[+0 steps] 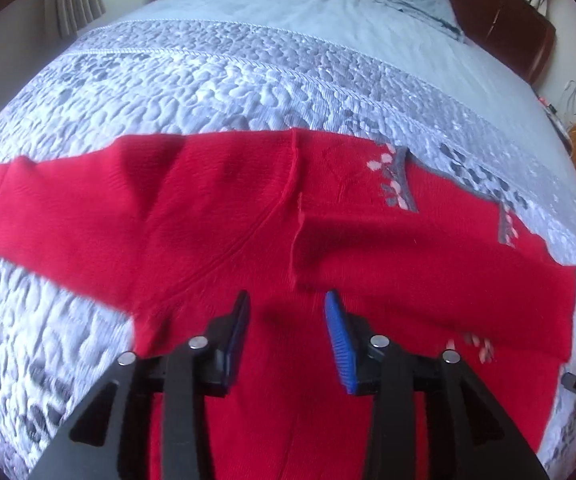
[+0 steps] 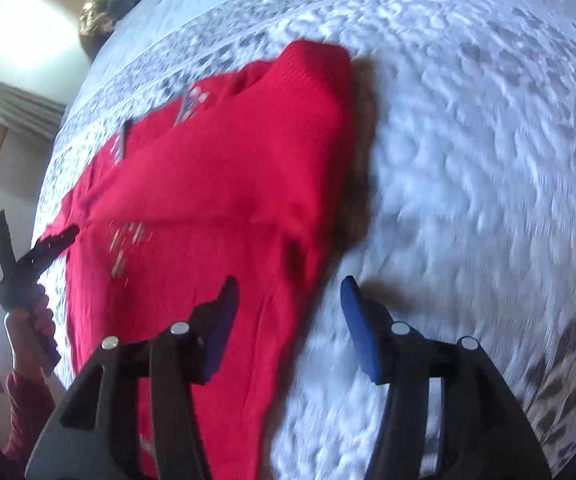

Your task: Fold small clothes

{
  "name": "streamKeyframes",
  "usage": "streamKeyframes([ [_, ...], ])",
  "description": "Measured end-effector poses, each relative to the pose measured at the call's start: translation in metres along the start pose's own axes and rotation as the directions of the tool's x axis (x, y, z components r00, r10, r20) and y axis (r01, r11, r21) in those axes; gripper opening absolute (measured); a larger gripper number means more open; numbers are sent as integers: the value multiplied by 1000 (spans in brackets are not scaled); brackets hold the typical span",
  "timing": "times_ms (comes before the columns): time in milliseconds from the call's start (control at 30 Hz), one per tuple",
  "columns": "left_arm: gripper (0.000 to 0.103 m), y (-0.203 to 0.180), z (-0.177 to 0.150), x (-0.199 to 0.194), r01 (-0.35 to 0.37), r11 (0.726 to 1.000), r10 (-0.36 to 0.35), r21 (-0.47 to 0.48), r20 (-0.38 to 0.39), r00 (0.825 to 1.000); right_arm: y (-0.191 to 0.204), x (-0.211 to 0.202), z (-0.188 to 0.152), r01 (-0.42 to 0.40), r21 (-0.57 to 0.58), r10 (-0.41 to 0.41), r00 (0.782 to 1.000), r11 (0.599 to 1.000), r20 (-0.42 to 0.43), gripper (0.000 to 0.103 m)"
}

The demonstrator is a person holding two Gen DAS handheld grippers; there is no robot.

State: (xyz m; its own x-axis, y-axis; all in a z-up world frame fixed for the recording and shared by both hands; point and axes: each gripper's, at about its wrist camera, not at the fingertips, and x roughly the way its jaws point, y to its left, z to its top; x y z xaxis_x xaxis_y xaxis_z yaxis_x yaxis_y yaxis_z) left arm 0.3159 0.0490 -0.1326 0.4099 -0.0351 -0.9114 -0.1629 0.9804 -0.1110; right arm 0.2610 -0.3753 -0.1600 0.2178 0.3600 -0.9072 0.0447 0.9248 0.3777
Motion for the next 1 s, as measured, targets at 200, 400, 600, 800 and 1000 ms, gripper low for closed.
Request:
streamKeyframes([
  [200,45,26,-74,-35,-6,996,9,94,-28,1000,17,7,-72,-60,-32,57,995,998,-87,46],
  [400,46,39,-127,-56,-22,991,25,132,-17,1000,16,5,-100,-73,28,75,995,997,-64,3],
  [600,49,50,-138,-58,31,993,-28,111,-24,999,17,2,-110,46,2,-45,996,999,-77,3],
  [800,64,97,-100,-80,52,999,-52,10,-20,998,43,-6,-101,133,-57,-136,990,989,-49,23],
  [1000,65,224,-31,-77,-164,968,169,-188,10,986,54,-22,-83,277,-93,-274,961,956,46,27],
])
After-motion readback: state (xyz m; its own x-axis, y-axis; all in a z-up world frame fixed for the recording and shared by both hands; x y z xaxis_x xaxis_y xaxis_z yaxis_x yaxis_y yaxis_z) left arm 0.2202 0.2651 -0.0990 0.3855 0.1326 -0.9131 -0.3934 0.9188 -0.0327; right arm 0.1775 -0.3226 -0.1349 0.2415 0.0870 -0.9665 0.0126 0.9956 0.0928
